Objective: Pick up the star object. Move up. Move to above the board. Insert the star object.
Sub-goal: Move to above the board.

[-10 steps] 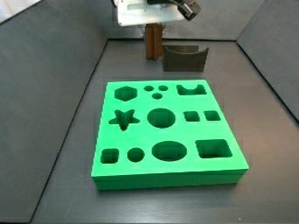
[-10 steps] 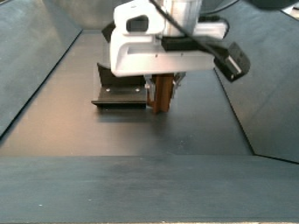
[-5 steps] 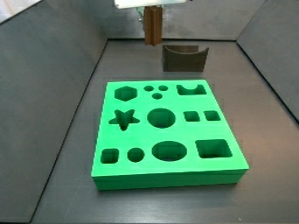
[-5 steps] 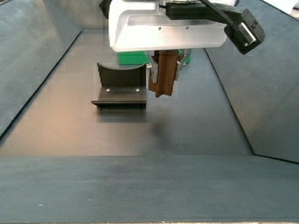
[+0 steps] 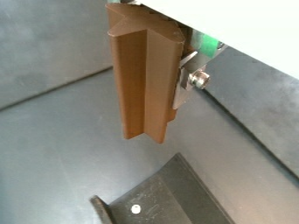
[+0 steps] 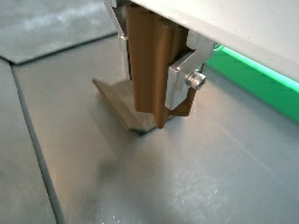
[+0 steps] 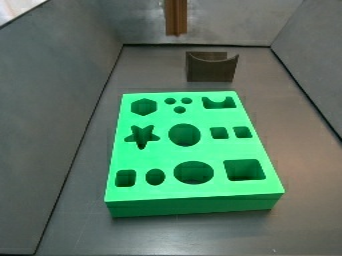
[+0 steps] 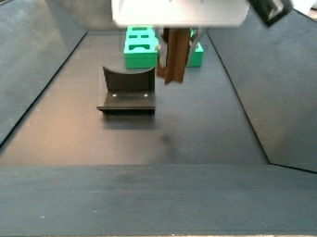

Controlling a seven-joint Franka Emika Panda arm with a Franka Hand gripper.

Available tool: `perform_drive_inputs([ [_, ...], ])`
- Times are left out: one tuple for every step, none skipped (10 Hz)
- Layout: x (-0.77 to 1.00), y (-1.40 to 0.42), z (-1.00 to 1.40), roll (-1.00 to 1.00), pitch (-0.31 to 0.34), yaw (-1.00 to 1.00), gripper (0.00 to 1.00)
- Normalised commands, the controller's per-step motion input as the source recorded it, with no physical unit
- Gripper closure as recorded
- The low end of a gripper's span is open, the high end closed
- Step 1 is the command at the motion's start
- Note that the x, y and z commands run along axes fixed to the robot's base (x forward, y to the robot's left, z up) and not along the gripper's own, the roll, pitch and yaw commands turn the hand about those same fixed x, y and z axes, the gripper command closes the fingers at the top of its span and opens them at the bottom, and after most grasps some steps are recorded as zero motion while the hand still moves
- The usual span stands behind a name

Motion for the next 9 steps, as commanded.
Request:
perform_drive_inputs([
  [-0.03,-0.03,1.0,-0.17,-0.007,-0.04,1.0],
  [-0.02,-0.03,1.0,-0.16,0.0,-0.04,1.0],
  [-0.02,-0.03,1.0,-0.16,0.014,-0.03,1.0],
  [-0.01,-0.02,1.0,-0.16,0.031,-0.03,1.0],
  [0.0,-0.02,1.0,-0.15,0.041,-0.03,1.0],
  [0.0,-0.01,1.0,-0.15,0.048,-0.03,1.0],
  [0.01,-0.01,0.83,-0.14,0.052,-0.02,1.0],
  [0.01,0.0,0.59,-0.14,0.055,-0.02,1.0],
  [0.01,0.0,0.42,-0.13,0.054,-0.02,1.0],
])
